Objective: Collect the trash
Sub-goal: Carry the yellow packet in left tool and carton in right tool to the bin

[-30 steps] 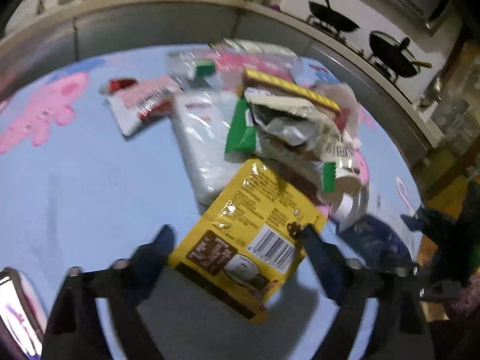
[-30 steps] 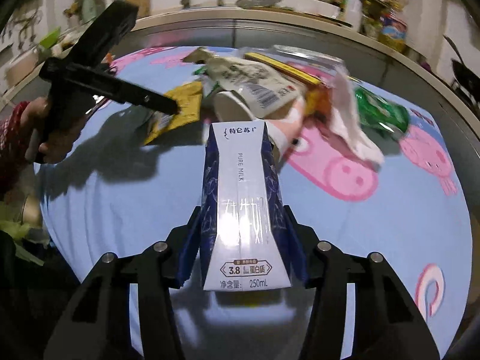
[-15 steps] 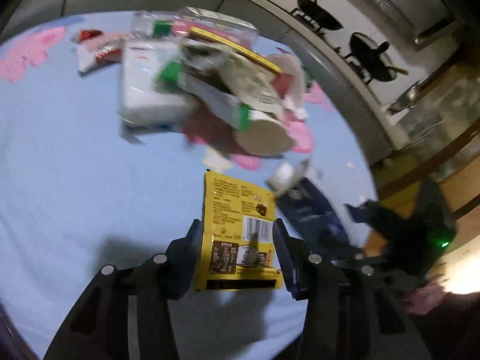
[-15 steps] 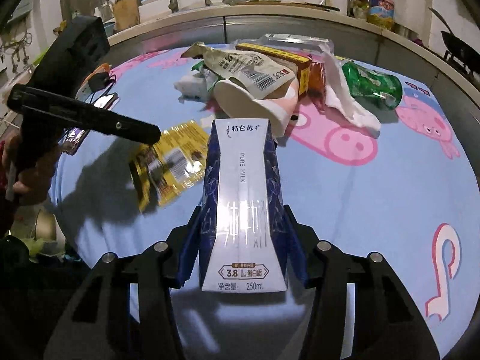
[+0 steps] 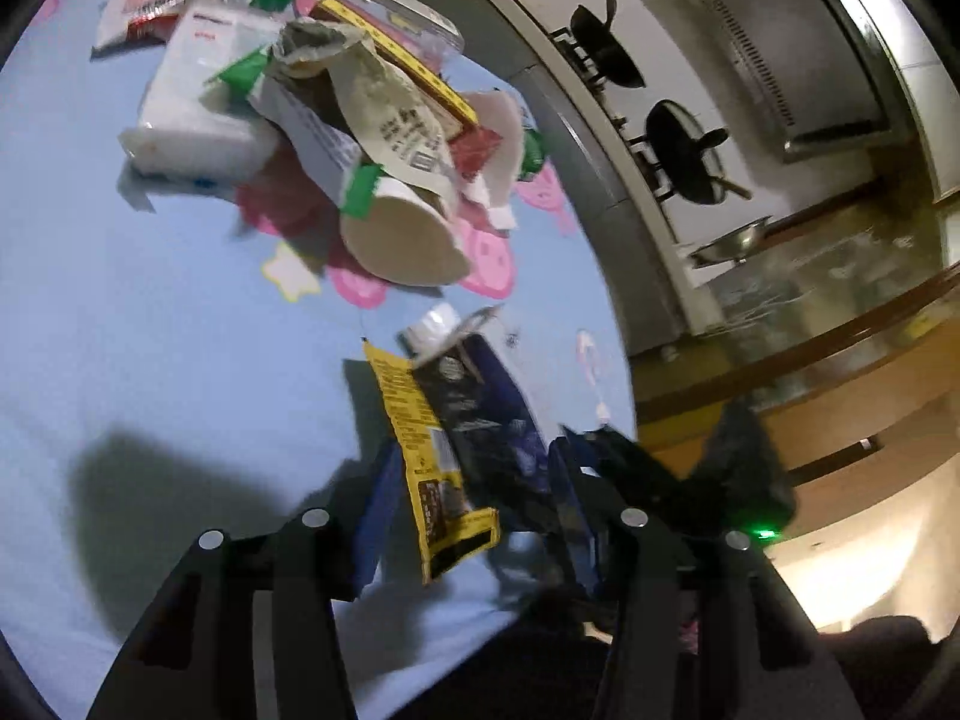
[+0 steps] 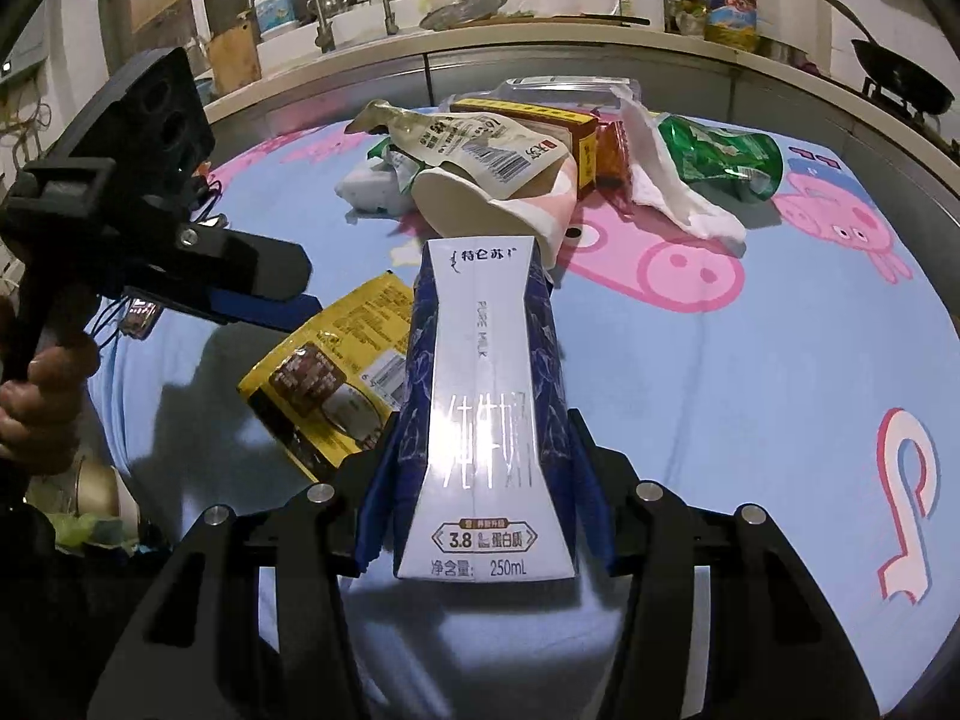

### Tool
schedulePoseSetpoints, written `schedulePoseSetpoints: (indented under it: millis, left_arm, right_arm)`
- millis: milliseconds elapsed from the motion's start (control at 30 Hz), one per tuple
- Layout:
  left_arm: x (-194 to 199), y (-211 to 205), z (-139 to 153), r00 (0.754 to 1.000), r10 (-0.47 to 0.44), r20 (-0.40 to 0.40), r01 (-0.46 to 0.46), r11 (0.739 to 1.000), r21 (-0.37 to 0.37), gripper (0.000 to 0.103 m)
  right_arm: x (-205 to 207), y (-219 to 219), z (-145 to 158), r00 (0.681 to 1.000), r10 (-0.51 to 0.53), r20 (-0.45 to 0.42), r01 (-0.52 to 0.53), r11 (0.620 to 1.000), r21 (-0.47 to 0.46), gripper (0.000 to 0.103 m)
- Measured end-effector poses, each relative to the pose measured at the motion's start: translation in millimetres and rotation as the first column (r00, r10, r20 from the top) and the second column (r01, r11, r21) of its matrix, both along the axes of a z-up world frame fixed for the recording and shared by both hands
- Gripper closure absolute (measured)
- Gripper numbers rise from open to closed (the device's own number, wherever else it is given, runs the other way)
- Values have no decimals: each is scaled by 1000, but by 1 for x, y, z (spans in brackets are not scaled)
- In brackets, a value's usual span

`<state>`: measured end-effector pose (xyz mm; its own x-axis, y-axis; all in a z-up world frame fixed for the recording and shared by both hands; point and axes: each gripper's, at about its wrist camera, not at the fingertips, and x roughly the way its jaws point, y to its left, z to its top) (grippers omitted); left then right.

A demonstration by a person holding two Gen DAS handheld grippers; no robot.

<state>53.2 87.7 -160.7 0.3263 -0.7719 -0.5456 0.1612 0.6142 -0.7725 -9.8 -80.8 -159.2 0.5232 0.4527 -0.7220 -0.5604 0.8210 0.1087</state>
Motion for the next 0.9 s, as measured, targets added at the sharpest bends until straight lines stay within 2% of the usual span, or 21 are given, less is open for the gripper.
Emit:
schedulePoseSetpoints:
  millis: [100,233,300,333,367,533,700,800,900]
  left_arm:
    - [-2,-9,-7,999,-21,-28,19,999,-47,51]
    - [-5,-21,-29,995,-42,-95,39,999,-31,52]
    - [-8,-24,-34,994,-54,-95,52,998,-23,73]
    - [-9,-24,-35,994,-59,-95,57,998,-19,94]
    - [-9,-25,-36,994,-59,-96,59,998,-7,101]
    - [-7,-25,-17,998,-46,-32,47,998,40,102]
    - [4,-45,17,992,-105,64,98,991,95,102]
    - [20,-73,32,980,-169,106,155,979,135,102]
    - [40,-114,48,954,-258,151,229,956,185,102]
  right_arm:
    - [-1,-2,-2,1000,-8,4,8,1000,13,52]
    - [-1,-5,-4,1000,-20,1,20,999,34,52]
    - [-2,-6,-5,1000,-22,2,21,999,42,52]
    - [-2,-7,-5,1000,-23,2,23,999,45,53]
    - [-2,-8,-5,1000,-27,2,27,998,51,53]
    - [-5,-27,8,995,-85,49,79,991,111,53]
    - [5,-61,23,979,-189,80,174,971,162,53]
    - [19,-90,24,961,-271,55,256,948,190,53]
    - [35,-132,25,929,-369,8,357,904,237,53]
